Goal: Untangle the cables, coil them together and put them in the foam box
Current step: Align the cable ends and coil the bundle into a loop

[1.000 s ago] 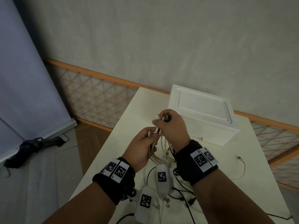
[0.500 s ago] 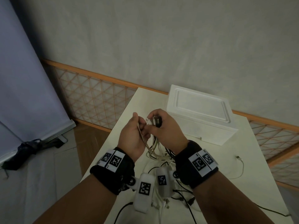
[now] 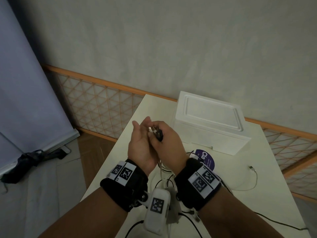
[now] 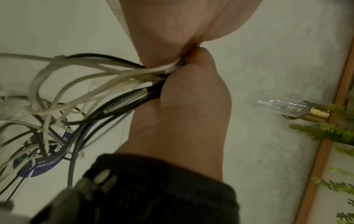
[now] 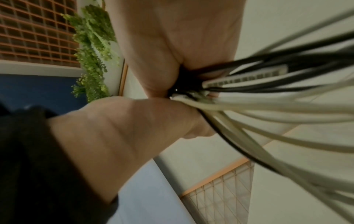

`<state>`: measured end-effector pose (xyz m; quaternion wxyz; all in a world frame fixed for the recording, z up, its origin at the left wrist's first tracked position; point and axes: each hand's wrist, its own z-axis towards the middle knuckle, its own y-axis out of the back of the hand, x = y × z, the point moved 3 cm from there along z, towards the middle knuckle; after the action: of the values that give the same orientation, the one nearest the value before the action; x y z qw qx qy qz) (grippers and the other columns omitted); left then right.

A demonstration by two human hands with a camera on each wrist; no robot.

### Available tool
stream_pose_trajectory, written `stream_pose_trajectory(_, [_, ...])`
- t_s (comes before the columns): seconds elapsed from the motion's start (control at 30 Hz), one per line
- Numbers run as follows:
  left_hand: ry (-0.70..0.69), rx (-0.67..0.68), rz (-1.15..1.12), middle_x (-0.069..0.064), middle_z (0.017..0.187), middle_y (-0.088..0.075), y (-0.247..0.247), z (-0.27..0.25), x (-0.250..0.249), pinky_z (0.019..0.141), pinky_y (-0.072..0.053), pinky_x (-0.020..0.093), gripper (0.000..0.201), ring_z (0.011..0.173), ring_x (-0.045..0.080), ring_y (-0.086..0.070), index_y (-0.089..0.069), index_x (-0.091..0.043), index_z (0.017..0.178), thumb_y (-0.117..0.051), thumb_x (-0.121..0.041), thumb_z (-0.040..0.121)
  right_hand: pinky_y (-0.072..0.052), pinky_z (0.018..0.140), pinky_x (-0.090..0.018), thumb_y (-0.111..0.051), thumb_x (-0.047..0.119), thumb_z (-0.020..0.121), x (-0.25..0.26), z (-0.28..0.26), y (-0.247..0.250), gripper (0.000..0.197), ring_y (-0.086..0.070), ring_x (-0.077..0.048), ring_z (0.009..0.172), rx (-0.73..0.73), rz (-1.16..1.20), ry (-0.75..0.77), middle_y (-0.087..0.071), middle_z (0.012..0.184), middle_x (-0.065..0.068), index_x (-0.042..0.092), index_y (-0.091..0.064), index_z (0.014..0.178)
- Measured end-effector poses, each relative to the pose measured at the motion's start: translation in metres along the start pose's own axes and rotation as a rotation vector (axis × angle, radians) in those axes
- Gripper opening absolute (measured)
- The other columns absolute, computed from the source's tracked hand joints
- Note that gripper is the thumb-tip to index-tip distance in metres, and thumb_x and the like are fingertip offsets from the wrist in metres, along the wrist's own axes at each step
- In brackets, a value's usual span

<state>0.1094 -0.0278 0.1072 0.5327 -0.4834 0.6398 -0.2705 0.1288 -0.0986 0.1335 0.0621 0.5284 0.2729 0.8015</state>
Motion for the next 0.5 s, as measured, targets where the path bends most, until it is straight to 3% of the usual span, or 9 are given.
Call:
stream_pose_trajectory(0.1, [-0.029,0.063,-0.097,0.015,0.146,-0.044,-0.003,-0.004,0.0,0.111,-0.032,0.053,0.062,0.129,0.033,-0.05,-0.047,-0.015,0.134,-0.046,-0.056,0.086,-0.039,0.066,-0.006,-0.06,0.01,0.087,0.002,0.001,0.005,0.02,-0.056,0.001,0.073,-0.082,0.038,0.012,-0.062,0.087,0.011,0.023,-0.06,0.103])
stream_pose_trajectory(0.17, [-0.019,0.154,-0.088,0.015,0.131,-0.055,-0.007,-0.009,-0.002,0.106,-0.039,0.051,0.053,0.118,0.032,-0.058,-0.054,-0.015,0.124,-0.052,-0.047,0.083,-0.04,0.064,-0.006,-0.061,0.004,0.085,0.001,0.001,0.009,0.022,-0.057,0.002,0.07,-0.123,0.124,-0.004,-0.063,0.082,0.013,0.022,-0.061,0.098])
stream_pose_trajectory(0.23, [0.005,0.213,-0.037,0.012,0.114,-0.062,-0.007,-0.009,-0.003,0.095,-0.047,0.046,0.037,0.107,0.03,-0.062,-0.061,-0.016,0.116,-0.06,-0.028,0.081,-0.041,0.063,-0.007,-0.063,0.004,0.085,0.0,0.0,0.012,0.021,-0.058,0.001,0.068,-0.139,0.183,-0.029,-0.064,0.08,0.011,0.02,-0.063,0.097])
stream_pose_trajectory(0.3, [0.017,0.21,-0.009,0.012,0.128,-0.053,-0.002,-0.004,-0.002,0.087,-0.052,0.041,0.055,0.115,0.031,-0.057,-0.049,-0.019,0.126,-0.056,-0.009,0.072,-0.042,0.064,-0.007,-0.064,0.003,0.083,-0.002,-0.001,0.012,0.023,-0.059,0.0,0.069,-0.15,0.216,-0.053,-0.065,0.08,0.011,0.022,-0.062,0.096])
stream_pose_trajectory(0.37, [0.029,0.186,0.103,0.011,0.137,-0.046,0.002,-0.001,0.0,0.088,-0.05,0.036,0.069,0.121,0.026,-0.053,-0.039,-0.02,0.132,-0.05,-0.001,0.066,-0.045,0.066,-0.012,-0.063,0.0,0.082,-0.006,-0.002,0.013,0.025,-0.058,0.0,0.068,-0.163,0.278,-0.094,-0.064,0.079,0.009,0.02,-0.062,0.097])
stream_pose_trajectory(0.43, [0.077,0.229,0.284,0.01,0.128,-0.055,0.005,-0.002,0.004,0.086,-0.05,0.032,0.076,0.113,0.021,-0.058,-0.035,-0.015,0.138,-0.049,-0.001,0.064,-0.049,0.069,-0.02,-0.063,-0.001,0.082,-0.009,-0.002,0.016,0.025,-0.06,-0.006,0.071,-0.178,0.342,-0.136,-0.064,0.081,0.003,0.018,-0.062,0.098])
stream_pose_trajectory(0.5, [0.186,0.383,0.431,0.01,0.126,-0.061,0.002,-0.008,0.007,0.089,-0.053,0.033,0.07,0.113,0.022,-0.061,-0.039,-0.011,0.139,-0.048,-0.004,0.07,-0.053,0.072,-0.026,-0.064,0.0,0.083,-0.011,-0.001,0.019,0.024,-0.062,-0.01,0.074,-0.172,0.369,-0.155,-0.065,0.085,-0.002,0.016,-0.062,0.099])
